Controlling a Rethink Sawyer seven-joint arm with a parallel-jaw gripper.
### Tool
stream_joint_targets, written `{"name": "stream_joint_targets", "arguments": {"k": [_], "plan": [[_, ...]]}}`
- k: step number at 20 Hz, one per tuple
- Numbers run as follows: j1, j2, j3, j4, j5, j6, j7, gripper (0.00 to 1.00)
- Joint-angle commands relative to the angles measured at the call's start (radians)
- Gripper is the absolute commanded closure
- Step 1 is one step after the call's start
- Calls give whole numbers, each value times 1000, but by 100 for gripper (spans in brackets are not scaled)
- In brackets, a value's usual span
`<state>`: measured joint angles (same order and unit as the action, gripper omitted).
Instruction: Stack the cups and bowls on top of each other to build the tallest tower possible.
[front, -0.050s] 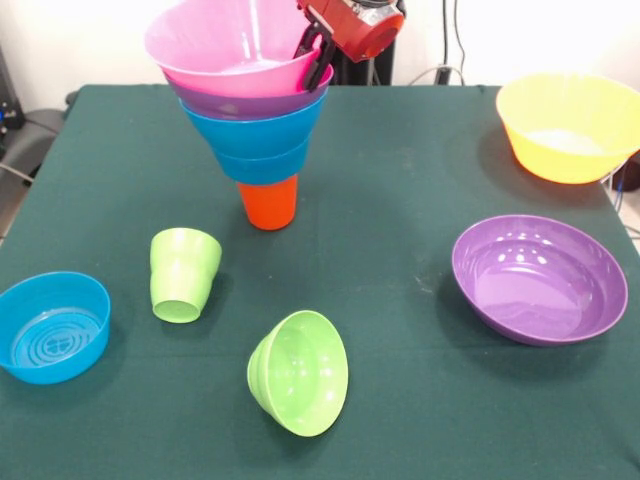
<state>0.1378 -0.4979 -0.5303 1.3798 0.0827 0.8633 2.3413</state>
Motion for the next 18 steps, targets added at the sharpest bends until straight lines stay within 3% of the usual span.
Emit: {"name": "stream_joint_targets", "arguments": {"k": [1,18], "plan": [[11,45,105,-39,-26,33,55,0],[16,43,102,-36,-25,29,62,0]]}}
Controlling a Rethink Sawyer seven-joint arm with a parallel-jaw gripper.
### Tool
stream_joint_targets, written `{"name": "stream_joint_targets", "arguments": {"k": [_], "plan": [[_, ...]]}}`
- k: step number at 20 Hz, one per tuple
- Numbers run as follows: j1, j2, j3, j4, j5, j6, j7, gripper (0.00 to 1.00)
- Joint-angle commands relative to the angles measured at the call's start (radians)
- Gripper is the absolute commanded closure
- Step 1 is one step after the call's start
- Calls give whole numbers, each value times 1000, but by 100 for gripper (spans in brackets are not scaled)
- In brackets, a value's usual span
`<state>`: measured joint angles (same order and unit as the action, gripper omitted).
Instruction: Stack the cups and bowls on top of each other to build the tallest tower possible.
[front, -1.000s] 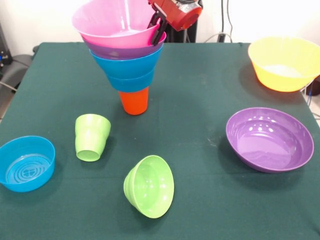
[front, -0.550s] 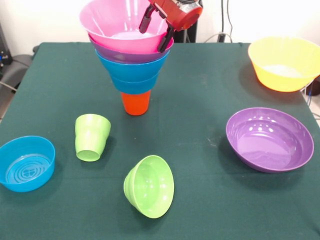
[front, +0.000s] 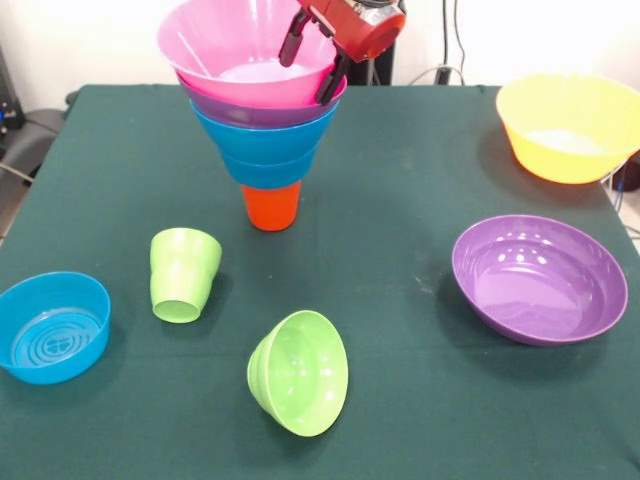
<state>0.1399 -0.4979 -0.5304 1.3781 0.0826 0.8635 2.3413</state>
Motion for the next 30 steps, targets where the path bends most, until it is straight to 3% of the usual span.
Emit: {"name": "stream_joint_targets", "arguments": {"k": [1,14,20,25,30], "plan": [[13,41,103,-35,-23,28,61,0],[4,-22,127,-73,-13,33,7,0],[-12,-96,168,-8,-19,-60,-56,0],[-30,-163,184,13,-13,18,-88,0],[-51,-196,206,37,-26,32,-110,0]]}}
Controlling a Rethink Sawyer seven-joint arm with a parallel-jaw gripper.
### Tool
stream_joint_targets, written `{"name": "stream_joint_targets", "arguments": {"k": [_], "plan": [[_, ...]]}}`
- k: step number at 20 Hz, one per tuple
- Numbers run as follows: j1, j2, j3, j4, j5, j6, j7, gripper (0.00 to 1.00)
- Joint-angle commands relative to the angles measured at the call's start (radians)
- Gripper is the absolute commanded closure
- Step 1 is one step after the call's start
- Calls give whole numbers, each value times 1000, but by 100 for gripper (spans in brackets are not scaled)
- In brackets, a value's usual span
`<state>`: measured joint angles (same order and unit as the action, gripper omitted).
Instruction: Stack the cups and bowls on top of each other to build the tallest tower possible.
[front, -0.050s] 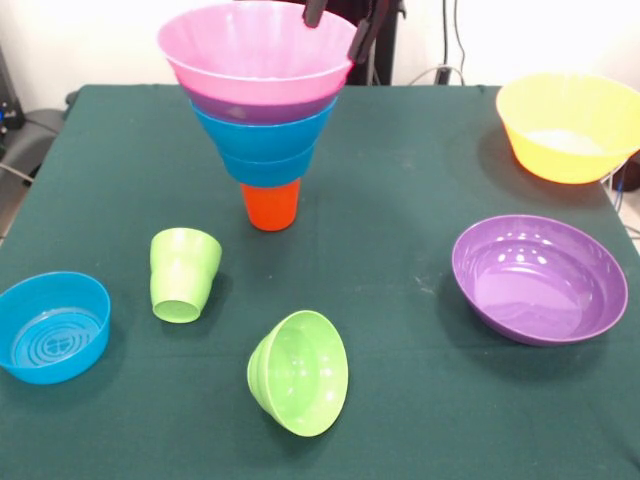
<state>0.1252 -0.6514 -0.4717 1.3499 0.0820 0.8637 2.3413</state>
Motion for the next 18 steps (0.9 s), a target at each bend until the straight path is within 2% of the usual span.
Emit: {"name": "stream_joint_targets", "arguments": {"k": [1,5,9,18], "plan": [[-41,-45,150,63,-28,36,-112,0],[-48,-75,160,72,-38,54,-121,0],[-63,-125,182,125,-49,9,-154,0],[-83,-133,224,154,-72,-55,-129,0]]}}
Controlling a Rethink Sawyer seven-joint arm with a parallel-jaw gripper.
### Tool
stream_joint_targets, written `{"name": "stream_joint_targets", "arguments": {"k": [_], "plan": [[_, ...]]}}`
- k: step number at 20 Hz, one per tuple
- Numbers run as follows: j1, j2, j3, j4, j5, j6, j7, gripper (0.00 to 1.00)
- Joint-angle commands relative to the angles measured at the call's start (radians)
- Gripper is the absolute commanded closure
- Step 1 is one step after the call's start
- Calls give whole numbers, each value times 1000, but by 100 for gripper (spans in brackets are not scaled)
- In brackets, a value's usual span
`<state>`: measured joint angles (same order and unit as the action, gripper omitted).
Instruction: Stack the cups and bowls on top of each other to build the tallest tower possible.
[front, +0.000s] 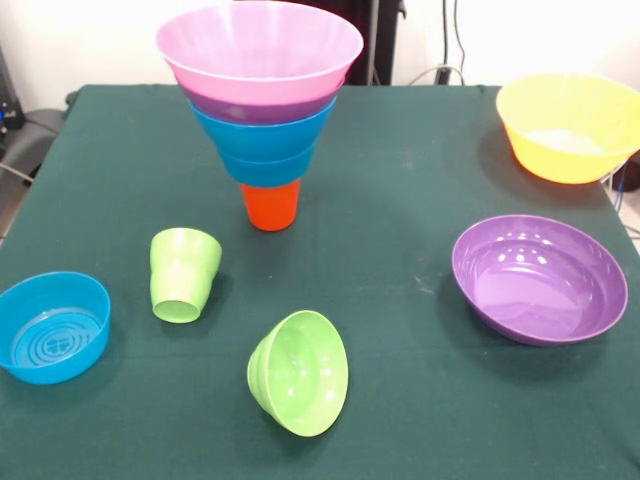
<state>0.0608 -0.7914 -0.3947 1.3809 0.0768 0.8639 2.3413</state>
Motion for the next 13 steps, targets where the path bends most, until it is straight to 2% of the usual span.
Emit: {"name": "stream_joint_targets", "arguments": {"k": [1,13], "plan": [[-18,7,150,127,-67,-63,-124,0],[-9,-23,158,198,-88,-159,-80,0]]}}
